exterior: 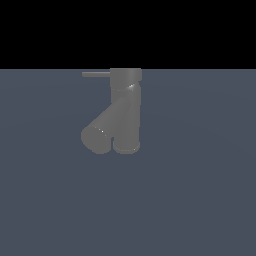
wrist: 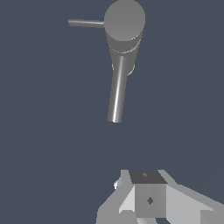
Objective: Turn on the faucet by rotating a designated handle.
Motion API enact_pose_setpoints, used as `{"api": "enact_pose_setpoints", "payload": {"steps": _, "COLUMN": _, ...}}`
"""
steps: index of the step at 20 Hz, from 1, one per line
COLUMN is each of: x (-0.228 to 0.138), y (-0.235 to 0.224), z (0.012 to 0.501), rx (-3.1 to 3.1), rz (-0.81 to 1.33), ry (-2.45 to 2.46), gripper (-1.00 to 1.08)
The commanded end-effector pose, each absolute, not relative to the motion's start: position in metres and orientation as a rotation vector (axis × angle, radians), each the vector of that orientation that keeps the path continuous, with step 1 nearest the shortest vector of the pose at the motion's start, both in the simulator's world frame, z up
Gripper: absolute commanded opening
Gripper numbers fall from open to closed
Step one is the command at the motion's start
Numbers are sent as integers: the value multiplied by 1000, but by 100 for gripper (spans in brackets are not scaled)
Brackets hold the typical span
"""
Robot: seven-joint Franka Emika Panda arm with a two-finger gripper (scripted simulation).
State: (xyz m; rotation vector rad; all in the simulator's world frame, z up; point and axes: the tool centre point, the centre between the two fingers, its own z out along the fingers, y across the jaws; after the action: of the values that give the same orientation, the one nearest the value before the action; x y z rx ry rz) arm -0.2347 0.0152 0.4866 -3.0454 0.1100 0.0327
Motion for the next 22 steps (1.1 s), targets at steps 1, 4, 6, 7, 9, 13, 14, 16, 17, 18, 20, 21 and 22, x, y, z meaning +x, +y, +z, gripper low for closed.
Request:
{"api": "enact_pose_setpoints", "payload": {"steps": 1, "x": -226, "y": 16, "z": 486, "rx": -3035, "rz": 38, "ry": 166, "gripper": -100}}
{"api": "enact_pose_setpoints", "payload": {"steps": 4, "x": -214, "y": 18, "z": 484, "rx": -3020, "rz": 46, "ry": 250, "gripper": -100}}
{"api": "enact_pose_setpoints", "payload": {"steps": 6, "x": -204, "y": 20, "z": 482, "rx": -3007, "rz": 53, "ry": 315, "gripper": -100}}
{"api": "enact_pose_setpoints", "payload": {"steps": 7, "x": -199, "y": 21, "z": 481, "rx": -2999, "rz": 57, "ry": 350, "gripper": -100}}
{"api": "enact_pose_setpoints", "payload": {"steps": 9, "x": -188, "y": 23, "z": 479, "rx": -2984, "rz": 66, "ry": 421, "gripper": -100}}
{"api": "enact_pose_setpoints", "payload": {"steps": 13, "x": -167, "y": 27, "z": 473, "rx": -2950, "rz": 83, "ry": 564, "gripper": -100}}
{"api": "enact_pose_setpoints", "payload": {"steps": 14, "x": -161, "y": 28, "z": 471, "rx": -2941, "rz": 88, "ry": 600, "gripper": -100}}
{"api": "enact_pose_setpoints", "payload": {"steps": 16, "x": -151, "y": 30, "z": 468, "rx": -2922, "rz": 97, "ry": 672, "gripper": -100}}
{"api": "enact_pose_setpoints", "payload": {"steps": 17, "x": -145, "y": 31, "z": 466, "rx": -2912, "rz": 102, "ry": 708, "gripper": -100}}
{"api": "enact_pose_setpoints", "payload": {"steps": 18, "x": -140, "y": 32, "z": 464, "rx": -2902, "rz": 106, "ry": 744, "gripper": -100}}
{"api": "enact_pose_setpoints", "payload": {"steps": 20, "x": -129, "y": 34, "z": 459, "rx": -2882, "rz": 115, "ry": 816, "gripper": -100}}
{"api": "enact_pose_setpoints", "payload": {"steps": 21, "x": -124, "y": 35, "z": 457, "rx": -2871, "rz": 119, "ry": 852, "gripper": -100}}
{"api": "enact_pose_setpoints", "payload": {"steps": 22, "x": -119, "y": 37, "z": 455, "rx": -2860, "rz": 123, "ry": 888, "gripper": -100}}
